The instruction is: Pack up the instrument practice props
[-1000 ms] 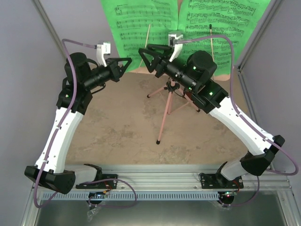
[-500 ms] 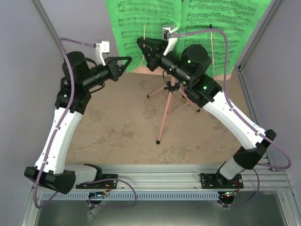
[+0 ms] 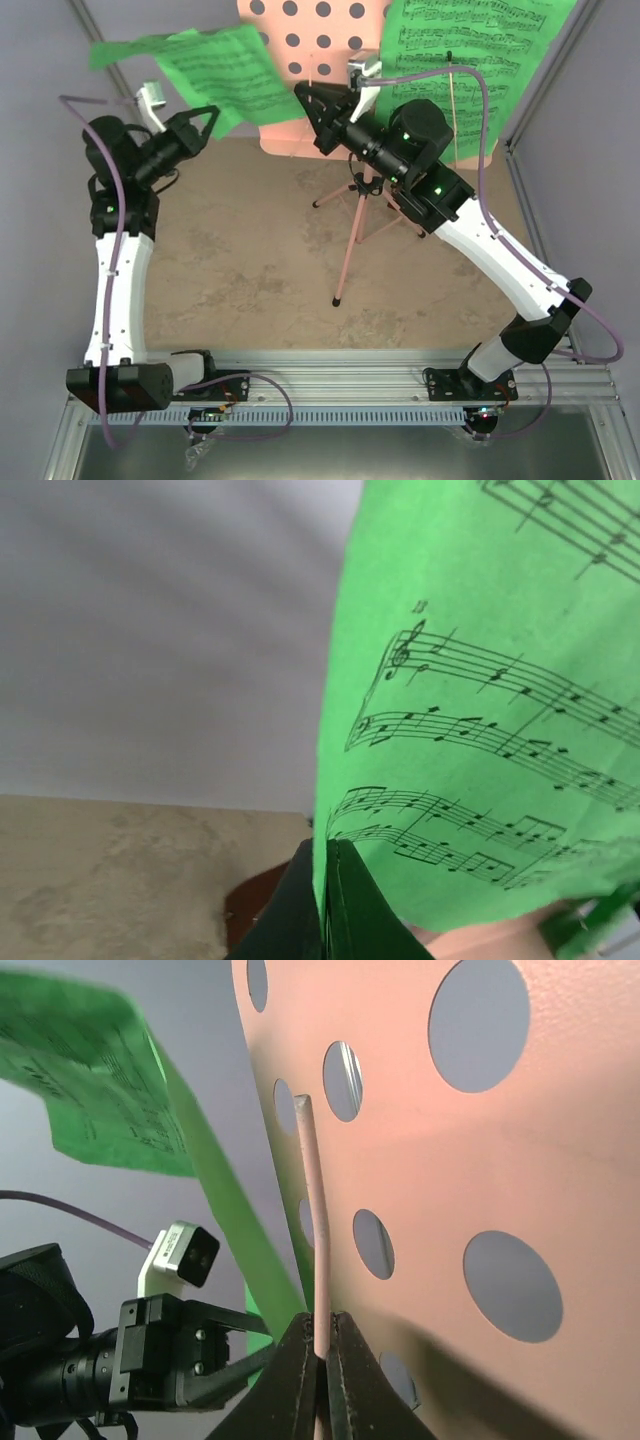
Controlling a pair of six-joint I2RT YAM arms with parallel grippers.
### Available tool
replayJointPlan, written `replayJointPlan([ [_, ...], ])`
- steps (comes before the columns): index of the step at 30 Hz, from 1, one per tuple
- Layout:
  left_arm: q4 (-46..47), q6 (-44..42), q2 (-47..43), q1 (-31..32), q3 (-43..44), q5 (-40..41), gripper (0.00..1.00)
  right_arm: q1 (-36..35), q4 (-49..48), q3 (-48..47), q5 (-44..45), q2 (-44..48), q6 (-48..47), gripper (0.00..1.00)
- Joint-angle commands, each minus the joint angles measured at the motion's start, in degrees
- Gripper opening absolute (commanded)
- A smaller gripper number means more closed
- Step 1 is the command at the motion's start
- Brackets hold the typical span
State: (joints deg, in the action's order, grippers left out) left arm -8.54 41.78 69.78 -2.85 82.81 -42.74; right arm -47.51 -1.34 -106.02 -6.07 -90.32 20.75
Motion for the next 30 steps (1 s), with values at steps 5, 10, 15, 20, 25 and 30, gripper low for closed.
replayJointPlan([
  [5,-1.0,-0.2,-5.5,-8.2,-11.0,5.0,0.00,0.0,-0.3,1.3,3.0,3.0,-3.4,0.01],
  [10,1.5,1.3,-8.3,-8.5,-21.2,4.6,0.00,-0.1,-0.4,2.2,3.2,3.8,-4.2,0.04],
  [15,-1.0,-1.1,-11.6,-8.6,-28.7,5.3,0.00,0.0,-2.0,3.8,3.0,5.0,-4.5,0.18],
  [20,-6.3,-5.9,-12.3,-8.5,-34.5,5.6,0.00,0.0,-1.4,4.6,1.1,6.2,-4.9,0.48],
  [25,-5.5,-7.0,-10.0,-8.5,-39.4,4.5,0.00,-0.1,-1.6,7.5,0.1,9.3,-5.1,0.62],
  [30,-1.7,-6.1,-4.3,-7.5,-41.6,0.4,0.00,0.0,-0.9,10.3,-4.1,12.8,-4.0,0.80],
])
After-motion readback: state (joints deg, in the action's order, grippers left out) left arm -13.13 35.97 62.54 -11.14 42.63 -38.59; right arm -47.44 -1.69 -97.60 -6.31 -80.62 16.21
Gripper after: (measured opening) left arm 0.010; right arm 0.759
